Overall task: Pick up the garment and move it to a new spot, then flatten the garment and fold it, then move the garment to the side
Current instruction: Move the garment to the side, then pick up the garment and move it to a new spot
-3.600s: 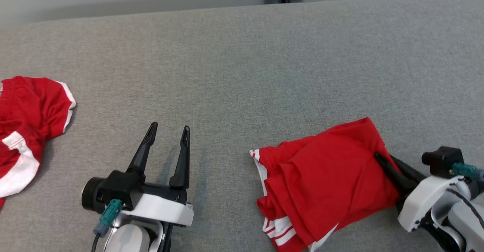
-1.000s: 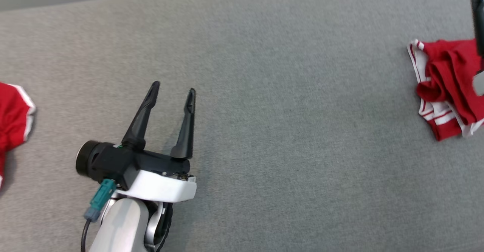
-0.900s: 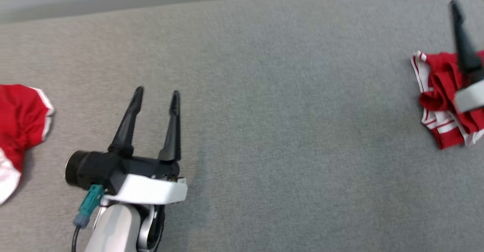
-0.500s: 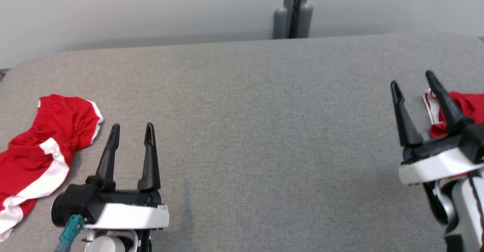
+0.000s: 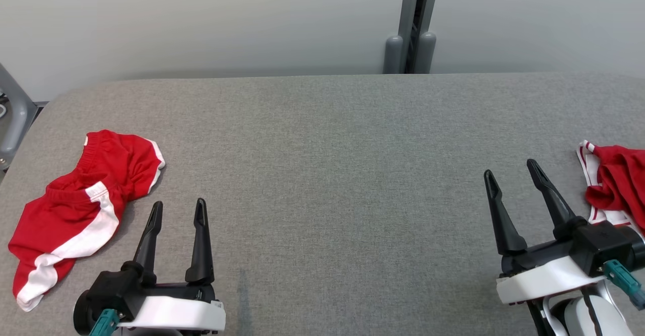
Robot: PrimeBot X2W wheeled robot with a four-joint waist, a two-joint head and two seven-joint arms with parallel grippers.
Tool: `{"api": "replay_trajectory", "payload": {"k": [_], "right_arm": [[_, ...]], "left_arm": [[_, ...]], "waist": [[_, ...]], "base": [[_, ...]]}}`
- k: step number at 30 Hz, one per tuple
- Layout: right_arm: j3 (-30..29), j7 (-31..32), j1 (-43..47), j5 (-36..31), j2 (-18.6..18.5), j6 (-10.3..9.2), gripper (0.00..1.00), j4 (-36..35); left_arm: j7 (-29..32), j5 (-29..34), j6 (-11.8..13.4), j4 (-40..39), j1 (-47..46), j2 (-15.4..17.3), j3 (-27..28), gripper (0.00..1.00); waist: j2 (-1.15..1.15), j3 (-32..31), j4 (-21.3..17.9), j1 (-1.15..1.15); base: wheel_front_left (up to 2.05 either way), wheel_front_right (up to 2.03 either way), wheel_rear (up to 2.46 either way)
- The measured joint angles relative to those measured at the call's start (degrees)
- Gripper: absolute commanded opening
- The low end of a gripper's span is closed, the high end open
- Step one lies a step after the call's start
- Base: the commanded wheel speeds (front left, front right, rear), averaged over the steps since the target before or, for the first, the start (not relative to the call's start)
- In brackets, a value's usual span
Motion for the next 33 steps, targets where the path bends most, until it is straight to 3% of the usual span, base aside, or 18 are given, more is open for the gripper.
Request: {"api": "replay_trajectory", "payload": {"k": [33], "right_arm": [[-4.9, 0.0, 1.2, -1.0, 2.5, 0.0, 1.0, 1.7]], "left_arm": [[0.0, -0.1, -0.6, 2.2, -0.2, 0.0, -2.3, 1.0]], "waist": [[0.0, 0.9, -0.2, 0.0]], "base": [[0.0, 0.0, 0.0]]}}
